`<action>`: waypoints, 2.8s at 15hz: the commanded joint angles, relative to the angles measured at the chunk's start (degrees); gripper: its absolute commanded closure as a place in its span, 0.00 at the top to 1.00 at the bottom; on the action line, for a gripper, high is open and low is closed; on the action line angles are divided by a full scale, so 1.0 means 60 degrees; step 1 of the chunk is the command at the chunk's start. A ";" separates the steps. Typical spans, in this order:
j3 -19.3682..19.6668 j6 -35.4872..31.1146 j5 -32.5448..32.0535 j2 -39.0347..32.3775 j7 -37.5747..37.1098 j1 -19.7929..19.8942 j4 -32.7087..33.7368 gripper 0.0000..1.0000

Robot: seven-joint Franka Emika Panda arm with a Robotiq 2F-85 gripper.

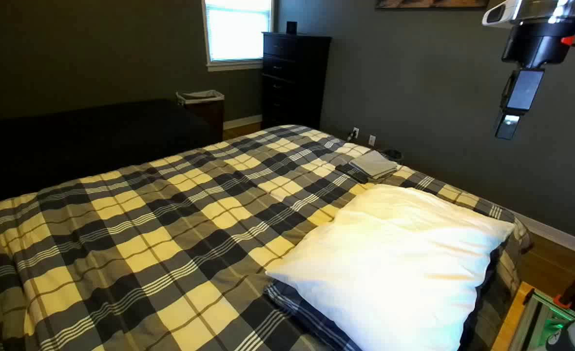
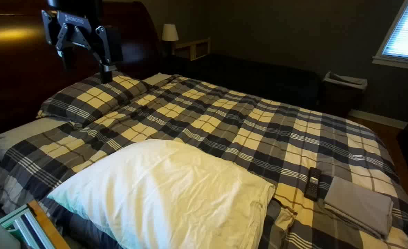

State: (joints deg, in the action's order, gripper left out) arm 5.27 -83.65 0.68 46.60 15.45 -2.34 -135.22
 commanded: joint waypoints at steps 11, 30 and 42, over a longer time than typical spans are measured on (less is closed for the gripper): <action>-0.0088 -0.1864 -0.0514 -0.0552 -0.0986 0.0540 -0.0598 1.00; -0.0946 -1.1415 -0.2109 -0.6109 -0.4634 0.2039 -0.3417 1.00; -0.0154 -1.2468 -0.2648 -0.9043 -0.5796 0.1789 -0.2577 0.66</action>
State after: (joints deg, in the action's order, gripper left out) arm 2.50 -156.47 -16.71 -2.66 -19.26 10.35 -152.52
